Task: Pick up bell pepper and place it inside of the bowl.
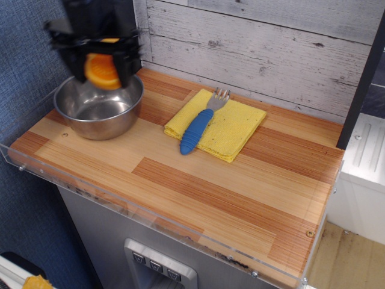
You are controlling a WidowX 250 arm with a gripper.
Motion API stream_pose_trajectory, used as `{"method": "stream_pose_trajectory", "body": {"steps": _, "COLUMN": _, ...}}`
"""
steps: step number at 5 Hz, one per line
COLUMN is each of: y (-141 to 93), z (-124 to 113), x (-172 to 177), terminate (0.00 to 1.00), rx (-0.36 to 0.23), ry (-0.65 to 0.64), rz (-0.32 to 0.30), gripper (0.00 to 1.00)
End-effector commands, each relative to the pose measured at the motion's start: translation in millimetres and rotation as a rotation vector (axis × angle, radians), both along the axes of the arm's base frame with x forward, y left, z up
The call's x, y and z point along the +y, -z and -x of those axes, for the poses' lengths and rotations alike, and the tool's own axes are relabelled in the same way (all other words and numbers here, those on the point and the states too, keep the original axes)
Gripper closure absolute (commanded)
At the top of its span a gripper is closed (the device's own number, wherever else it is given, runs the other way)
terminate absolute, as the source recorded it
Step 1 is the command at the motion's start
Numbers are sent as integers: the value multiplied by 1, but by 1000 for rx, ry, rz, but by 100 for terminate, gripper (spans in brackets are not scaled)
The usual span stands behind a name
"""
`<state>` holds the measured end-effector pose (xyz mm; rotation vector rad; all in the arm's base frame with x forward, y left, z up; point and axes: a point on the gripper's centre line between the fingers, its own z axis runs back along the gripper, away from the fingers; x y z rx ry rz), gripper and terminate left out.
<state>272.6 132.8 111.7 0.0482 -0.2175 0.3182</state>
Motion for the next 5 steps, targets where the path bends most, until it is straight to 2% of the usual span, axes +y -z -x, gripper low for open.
{"method": "stream_pose_trajectory", "body": {"steps": 1, "y": 26, "z": -9, "x": 26, "terminate": 0, "rx": 26, "ry": -27, "rz": 10, "gripper": 100}}
{"method": "stream_pose_trajectory", "body": {"steps": 3, "y": 45, "z": -19, "x": 26, "terminate": 0, "rx": 72, "ry": 3, "rz": 52, "gripper": 100}}
{"method": "stream_pose_trajectory", "body": {"steps": 4, "y": 44, "z": -19, "x": 26, "terminate": 0, "rx": 69, "ry": -2, "rz": 57, "gripper": 0}}
{"method": "stream_pose_trajectory", "body": {"steps": 5, "y": 45, "z": -19, "x": 26, "terminate": 0, "rx": 76, "ry": -7, "rz": 62, "gripper": 0}}
